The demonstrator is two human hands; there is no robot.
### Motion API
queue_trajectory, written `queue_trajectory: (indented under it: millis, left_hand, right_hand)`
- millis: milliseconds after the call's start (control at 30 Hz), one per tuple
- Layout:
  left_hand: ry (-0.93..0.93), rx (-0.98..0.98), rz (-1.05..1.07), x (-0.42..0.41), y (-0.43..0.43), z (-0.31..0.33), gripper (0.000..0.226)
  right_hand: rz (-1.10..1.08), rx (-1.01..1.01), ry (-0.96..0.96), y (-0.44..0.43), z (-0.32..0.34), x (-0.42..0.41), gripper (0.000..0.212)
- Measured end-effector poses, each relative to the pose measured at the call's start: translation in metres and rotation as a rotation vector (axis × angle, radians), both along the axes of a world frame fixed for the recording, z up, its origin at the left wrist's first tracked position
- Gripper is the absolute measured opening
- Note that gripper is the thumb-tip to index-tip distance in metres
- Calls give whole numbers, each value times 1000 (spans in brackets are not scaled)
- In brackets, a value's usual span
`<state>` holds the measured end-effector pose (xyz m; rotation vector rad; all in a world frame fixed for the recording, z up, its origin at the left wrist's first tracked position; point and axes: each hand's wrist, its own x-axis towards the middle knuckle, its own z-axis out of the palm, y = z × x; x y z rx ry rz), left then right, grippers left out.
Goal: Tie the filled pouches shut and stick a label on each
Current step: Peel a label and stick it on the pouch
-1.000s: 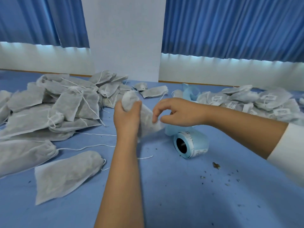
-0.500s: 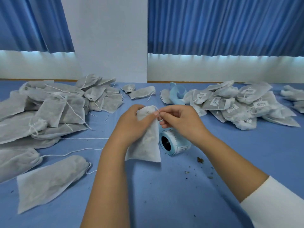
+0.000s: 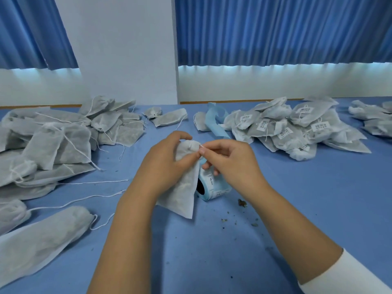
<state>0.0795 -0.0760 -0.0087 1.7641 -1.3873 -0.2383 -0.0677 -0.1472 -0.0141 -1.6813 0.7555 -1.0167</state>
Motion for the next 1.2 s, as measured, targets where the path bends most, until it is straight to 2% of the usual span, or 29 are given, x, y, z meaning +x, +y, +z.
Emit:
queue_trajectory:
  millis: [100,200,300,433,533,600,700,767,867,1033,1200]
  left_hand:
    - [-34,-7,-31,0,2,2,32]
    - [-53,-27,-88,-1,2,4,42]
    - [-137,-57,-117,-3,3,6,43]
    - [-179,-88,-134,-7,5,10,39]
    - [-131,-57,-100,-8,9,13,39]
    - [6,1,-116,-9,14,17,37]
    - [191,62,-220,-16,18,23,22]
    - [275,65,-266,-21,18,26,19]
    - [397,36,-330,-23,18,26,23]
    - [438,35,-399,-21,19,27,16]
    - [544,-1,-378,-25,17,30,19]
  right_hand:
    - [44,54,-21,-3,5,-6,8]
    - [161,223,-32,-4,11,-11,9]
    - [281,309,114,-6,13,-17,9]
    - [319,217,268,-9,16,-24,10]
    - [296,108,346,-10,20,-31,11]
    - [272,60,297,-11,22,-35,12]
    - [162,11,47,-13,23,-34,11]
    - [93,-66,-73,-13,23,-33,10]
    - [6,-216,-118,-11,21,-30,9]
    - [-115,-395,-169,-7,18,-28,8]
    - [-175,-437,-187,-5,13,-24,6]
